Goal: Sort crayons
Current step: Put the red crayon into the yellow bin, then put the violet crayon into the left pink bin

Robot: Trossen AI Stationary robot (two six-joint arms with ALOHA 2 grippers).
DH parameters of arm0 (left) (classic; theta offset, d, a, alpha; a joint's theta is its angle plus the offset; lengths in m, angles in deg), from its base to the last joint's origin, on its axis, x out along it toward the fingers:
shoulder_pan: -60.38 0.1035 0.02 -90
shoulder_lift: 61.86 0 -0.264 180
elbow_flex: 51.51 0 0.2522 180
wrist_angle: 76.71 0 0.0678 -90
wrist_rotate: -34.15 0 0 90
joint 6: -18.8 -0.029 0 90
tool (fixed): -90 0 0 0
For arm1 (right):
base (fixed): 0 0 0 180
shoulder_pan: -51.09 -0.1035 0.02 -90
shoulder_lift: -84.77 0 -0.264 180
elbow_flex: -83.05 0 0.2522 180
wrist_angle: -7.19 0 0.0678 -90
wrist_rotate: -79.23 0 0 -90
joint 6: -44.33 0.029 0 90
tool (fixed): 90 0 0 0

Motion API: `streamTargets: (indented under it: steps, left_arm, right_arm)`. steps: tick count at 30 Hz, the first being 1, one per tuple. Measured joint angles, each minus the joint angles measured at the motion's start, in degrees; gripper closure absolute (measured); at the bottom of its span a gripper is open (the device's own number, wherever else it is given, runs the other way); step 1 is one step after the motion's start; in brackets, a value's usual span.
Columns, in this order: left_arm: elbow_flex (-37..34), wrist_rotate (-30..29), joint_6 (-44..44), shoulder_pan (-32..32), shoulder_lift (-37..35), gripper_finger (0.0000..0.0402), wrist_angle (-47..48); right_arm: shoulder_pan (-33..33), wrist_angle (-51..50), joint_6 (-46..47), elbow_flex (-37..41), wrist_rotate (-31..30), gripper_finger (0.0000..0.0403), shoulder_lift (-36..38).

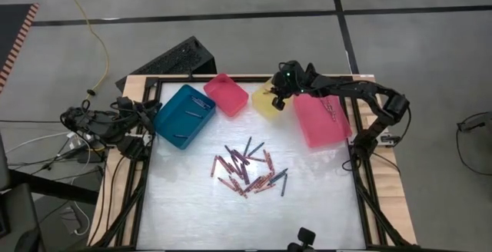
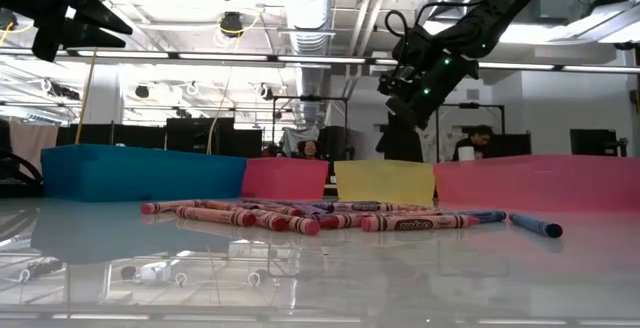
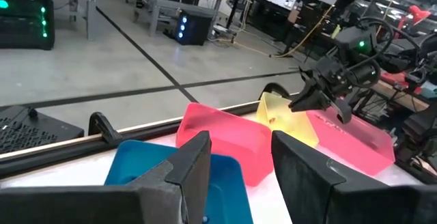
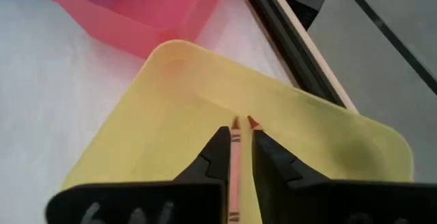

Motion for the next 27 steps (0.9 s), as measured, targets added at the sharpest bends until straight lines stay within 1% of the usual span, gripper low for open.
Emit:
streamTargets:
  steps: [5,8,10,13,16,19,21,22,25,27]
  left_arm:
    - [0.00,0.70,0.00,0.00,0.00,0.0256,0.02]
    - [0.00,0.71,0.01,-0.01,0.00,0.0256,0.02]
    - [0.00,0.76,0.02,0.00,0.00,0.0256,0.02]
    - [0.00,1.16,0.01,-0.02,0.00,0.0256,0.02]
    - [0.00,1.16,0.00,-0.02,0.00,0.0256,0.02]
    - [0.00,1.16,0.00,-0.02,0.00,0.0256,0.11]
    - [0.00,1.16,0.00,-0.01,0.00,0.0256,0.16]
    - [0.00,1.16,0.00,-0.02,0.00,0.0256,0.17]
    - [0.00,1.24,0.00,-0.02,0.00,0.0256,0.24]
    - [0.00,1.18,0.02,0.00,0.00,0.0256,0.24]
  right_arm:
    - [-0.06,-1.34,0.02,0.00,0.02,0.0345,0.00]
    - [-0.32,-1.66,1.72,-0.08,0.15,0.0344,-0.04]
    - [-0.78,-2.19,2.87,-0.96,2.36,0.0344,-0.07]
    - [-2.64,-2.20,4.80,-2.68,8.26,0.0344,-0.07]
    - [-5.89,-3.33,7.49,-3.79,13.85,0.0344,-0.07]
    - [-10.70,-4.76,9.06,-3.96,15.62,0.0344,-0.07]
    - [-14.57,-5.57,9.24,-3.96,14.87,0.0344,-0.07]
    - [-16.65,-5.25,9.59,-3.96,13.12,0.0344,-0.07]
    - [-22.43,-1.19,11.45,-3.96,5.28,0.0344,-1.02]
    - [-25.51,1.50,11.61,-3.96,1.51,0.0344,-2.17]
